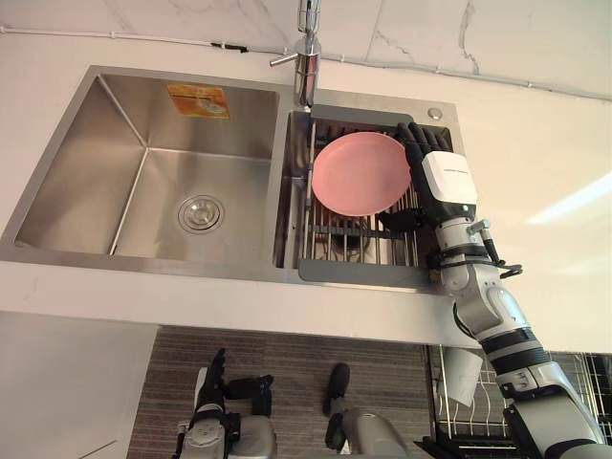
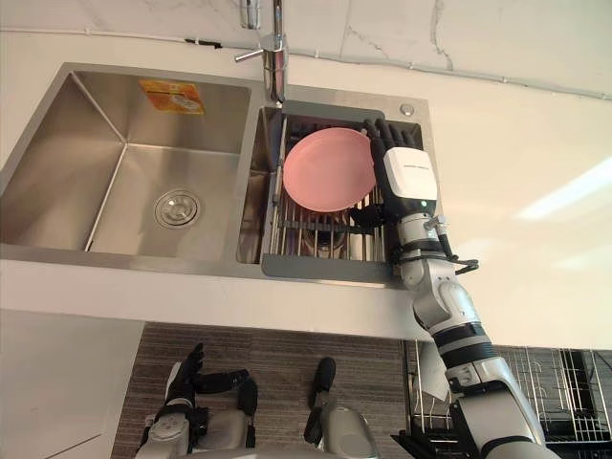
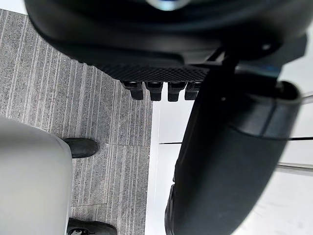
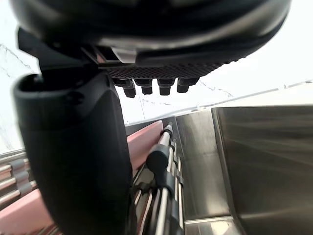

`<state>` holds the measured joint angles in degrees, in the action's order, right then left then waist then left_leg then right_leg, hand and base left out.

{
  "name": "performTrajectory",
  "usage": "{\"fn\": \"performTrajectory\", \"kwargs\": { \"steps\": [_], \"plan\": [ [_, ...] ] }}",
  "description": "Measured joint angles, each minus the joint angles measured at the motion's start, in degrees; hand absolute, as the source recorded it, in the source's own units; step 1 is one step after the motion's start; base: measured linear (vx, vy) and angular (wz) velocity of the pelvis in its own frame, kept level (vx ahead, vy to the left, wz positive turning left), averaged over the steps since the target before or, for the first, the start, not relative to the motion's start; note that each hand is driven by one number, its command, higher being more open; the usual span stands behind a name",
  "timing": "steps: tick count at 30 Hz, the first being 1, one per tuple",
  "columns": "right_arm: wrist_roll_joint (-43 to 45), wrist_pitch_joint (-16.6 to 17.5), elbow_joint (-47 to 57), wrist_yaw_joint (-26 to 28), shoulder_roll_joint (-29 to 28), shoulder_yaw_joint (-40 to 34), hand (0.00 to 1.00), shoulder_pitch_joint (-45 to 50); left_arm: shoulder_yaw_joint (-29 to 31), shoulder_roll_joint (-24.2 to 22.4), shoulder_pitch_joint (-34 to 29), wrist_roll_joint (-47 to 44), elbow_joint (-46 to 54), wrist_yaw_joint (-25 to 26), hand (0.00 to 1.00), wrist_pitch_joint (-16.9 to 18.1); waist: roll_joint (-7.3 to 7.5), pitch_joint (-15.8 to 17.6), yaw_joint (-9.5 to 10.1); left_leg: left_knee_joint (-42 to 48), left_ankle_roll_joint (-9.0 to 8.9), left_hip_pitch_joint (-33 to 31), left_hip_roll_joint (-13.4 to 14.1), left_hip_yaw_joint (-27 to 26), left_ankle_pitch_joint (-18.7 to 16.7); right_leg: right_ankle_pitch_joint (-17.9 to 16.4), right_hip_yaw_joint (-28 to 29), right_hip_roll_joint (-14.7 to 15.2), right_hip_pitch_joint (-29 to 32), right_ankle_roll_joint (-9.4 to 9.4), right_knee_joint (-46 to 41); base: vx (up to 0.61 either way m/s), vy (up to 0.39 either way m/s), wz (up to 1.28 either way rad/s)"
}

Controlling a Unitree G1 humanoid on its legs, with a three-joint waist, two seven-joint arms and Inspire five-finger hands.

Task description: Walk over to the sink, pick up the cup, carry it to the dishwasher, place the cup inside the dishwasher, then close the dishwasher door

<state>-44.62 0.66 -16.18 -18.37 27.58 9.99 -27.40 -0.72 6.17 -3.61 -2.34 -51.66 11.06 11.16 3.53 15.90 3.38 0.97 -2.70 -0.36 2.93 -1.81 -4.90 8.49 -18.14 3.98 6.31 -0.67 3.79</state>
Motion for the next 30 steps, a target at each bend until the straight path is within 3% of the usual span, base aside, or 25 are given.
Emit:
{"fn": "performTrajectory", "kwargs": {
  "steps": [30],
  "plan": [
    [0.0,-1.7,-3.0,-4.3,-2.1,1.9,1.0,-7.3,-0.8,-0.4,0.1,-1.0,1.0,0.2,1.0,1.3,-1.74,2.6,-0.03,0.3,0.13,-2.0,0.3,0.6,0.6,0.2,-0.6,-0.2,1.5,0.37,-0.4,0.0,0.0,0.0]
  ]
}}
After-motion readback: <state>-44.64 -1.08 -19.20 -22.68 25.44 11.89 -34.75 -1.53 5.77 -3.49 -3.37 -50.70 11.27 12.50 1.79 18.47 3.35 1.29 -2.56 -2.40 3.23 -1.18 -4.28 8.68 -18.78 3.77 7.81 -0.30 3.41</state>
